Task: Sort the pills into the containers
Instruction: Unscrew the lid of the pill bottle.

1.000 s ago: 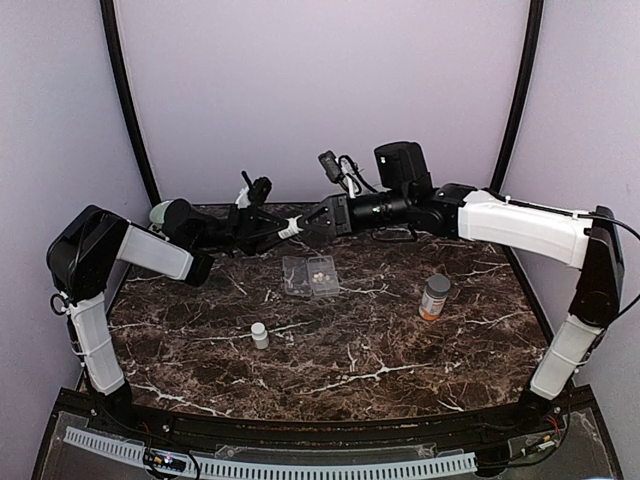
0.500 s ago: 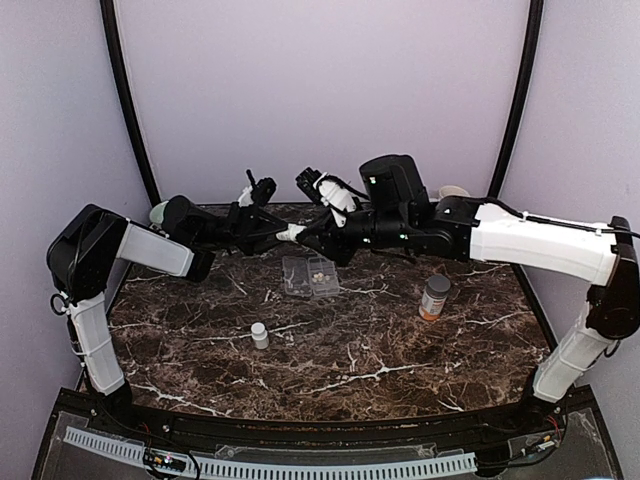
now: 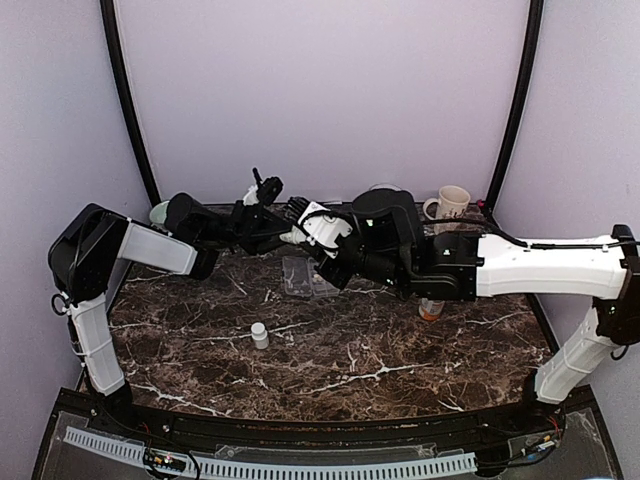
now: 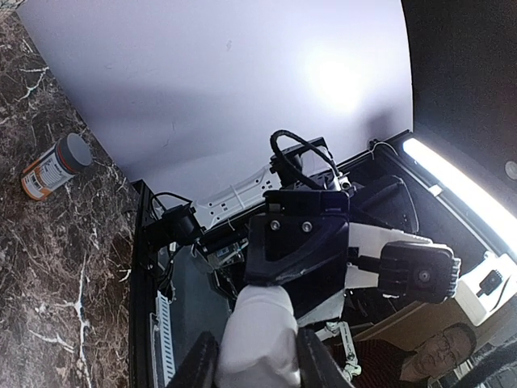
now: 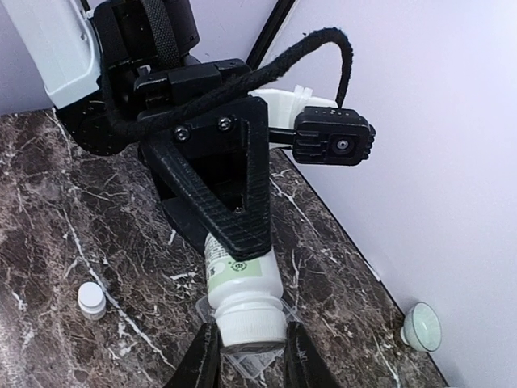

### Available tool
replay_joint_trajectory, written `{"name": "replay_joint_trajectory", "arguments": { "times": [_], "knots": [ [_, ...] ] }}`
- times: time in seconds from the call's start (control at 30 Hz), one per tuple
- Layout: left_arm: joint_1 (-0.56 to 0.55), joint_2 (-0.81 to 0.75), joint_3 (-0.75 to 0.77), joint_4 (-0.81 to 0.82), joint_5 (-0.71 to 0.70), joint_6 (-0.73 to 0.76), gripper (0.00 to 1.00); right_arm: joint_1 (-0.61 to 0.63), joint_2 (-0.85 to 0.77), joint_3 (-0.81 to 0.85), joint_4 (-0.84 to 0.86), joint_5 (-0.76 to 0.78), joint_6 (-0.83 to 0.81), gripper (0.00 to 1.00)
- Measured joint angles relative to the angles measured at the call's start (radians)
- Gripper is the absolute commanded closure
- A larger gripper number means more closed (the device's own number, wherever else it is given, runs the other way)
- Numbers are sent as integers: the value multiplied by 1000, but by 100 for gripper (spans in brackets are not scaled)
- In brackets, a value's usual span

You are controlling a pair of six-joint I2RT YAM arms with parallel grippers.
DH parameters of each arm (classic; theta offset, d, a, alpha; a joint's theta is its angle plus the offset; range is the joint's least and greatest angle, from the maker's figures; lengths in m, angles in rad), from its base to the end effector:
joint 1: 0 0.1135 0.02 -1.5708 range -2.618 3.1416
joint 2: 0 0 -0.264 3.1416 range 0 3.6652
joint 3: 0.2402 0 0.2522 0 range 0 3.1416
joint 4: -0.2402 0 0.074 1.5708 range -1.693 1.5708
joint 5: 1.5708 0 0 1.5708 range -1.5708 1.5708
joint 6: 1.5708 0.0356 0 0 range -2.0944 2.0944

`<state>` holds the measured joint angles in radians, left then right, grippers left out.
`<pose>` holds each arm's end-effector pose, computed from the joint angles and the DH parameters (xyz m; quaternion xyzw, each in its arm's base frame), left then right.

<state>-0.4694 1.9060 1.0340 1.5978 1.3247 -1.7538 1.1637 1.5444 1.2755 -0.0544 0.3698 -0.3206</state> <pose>0.3163 -0.1992 0.2687 0.2555 0.5949 -0.7565 0.0927 0.1570 0.3317 0.3361 -0.4601 0.6606 0.0988 0.5849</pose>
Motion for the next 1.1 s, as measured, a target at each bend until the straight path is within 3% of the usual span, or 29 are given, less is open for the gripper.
{"name": "replay_joint_trajectory", "arguments": {
  "times": [0.1, 0.33, 0.73, 0.9, 1.1],
  "knots": [
    [-3, 5, 4, 0, 1, -1, 100, 23, 0, -23, 38, 69, -51, 98],
    [-7, 11, 11, -5, -2, -1, 100, 40, 0, -43, 73, 126, -93, 69],
    [34, 11, 16, 3, -29, -5, 100, 18, -4, -25, -100, 149, 3, 57],
    [32, 11, 26, 4, -29, -5, 100, -42, -21, 13, -142, 17, 136, 53],
    [32, 11, 26, 6, -31, -4, 100, -239, -51, 118, -171, -280, 422, 50]
  ]
}}
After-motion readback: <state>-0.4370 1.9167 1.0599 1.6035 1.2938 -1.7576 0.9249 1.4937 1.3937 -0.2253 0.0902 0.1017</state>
